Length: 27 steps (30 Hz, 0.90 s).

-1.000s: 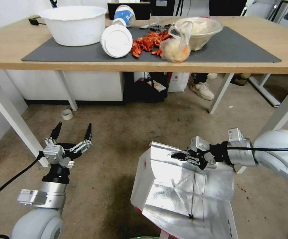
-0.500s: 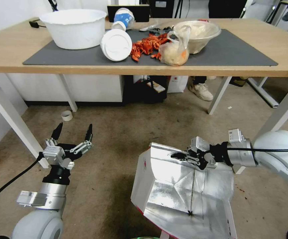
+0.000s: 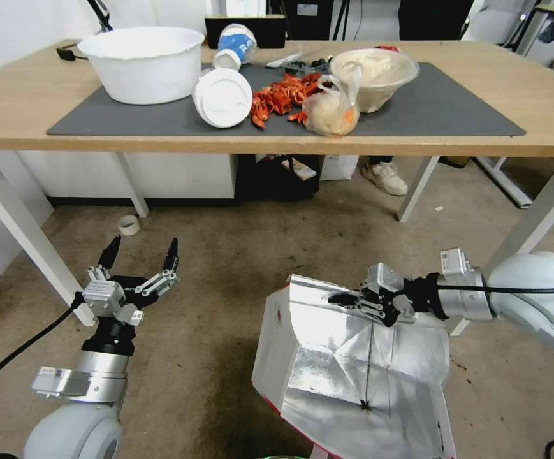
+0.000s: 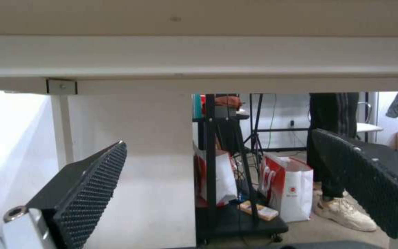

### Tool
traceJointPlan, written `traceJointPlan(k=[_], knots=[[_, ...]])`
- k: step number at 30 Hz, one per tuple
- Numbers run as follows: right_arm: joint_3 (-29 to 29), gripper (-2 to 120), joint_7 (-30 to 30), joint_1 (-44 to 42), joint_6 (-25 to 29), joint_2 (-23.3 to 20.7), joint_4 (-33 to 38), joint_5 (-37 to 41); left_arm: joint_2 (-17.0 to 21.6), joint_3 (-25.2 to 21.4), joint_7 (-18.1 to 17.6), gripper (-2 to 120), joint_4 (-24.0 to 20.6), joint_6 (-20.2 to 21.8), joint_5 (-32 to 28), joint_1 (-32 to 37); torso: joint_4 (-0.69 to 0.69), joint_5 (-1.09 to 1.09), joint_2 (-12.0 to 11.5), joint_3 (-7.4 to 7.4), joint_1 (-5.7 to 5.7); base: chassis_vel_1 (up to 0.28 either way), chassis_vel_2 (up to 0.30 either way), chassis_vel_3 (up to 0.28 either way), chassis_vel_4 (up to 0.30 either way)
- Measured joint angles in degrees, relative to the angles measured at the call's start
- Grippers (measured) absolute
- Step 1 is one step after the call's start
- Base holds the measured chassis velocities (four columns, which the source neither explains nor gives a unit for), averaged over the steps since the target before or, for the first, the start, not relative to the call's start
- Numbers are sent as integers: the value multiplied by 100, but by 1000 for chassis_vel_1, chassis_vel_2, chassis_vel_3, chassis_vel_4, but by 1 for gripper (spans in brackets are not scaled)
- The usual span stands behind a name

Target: Pick up the food delivery bag from the floor and place it on the table.

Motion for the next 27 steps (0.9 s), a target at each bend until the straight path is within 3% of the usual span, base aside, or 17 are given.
traceJointPlan(k=[27], knots=[[58, 0, -171, -2, 176, -93, 37, 89, -10, -10, -19, 100, -89, 2, -2, 23, 0, 0, 651, 514, 131, 0, 0, 0, 0]])
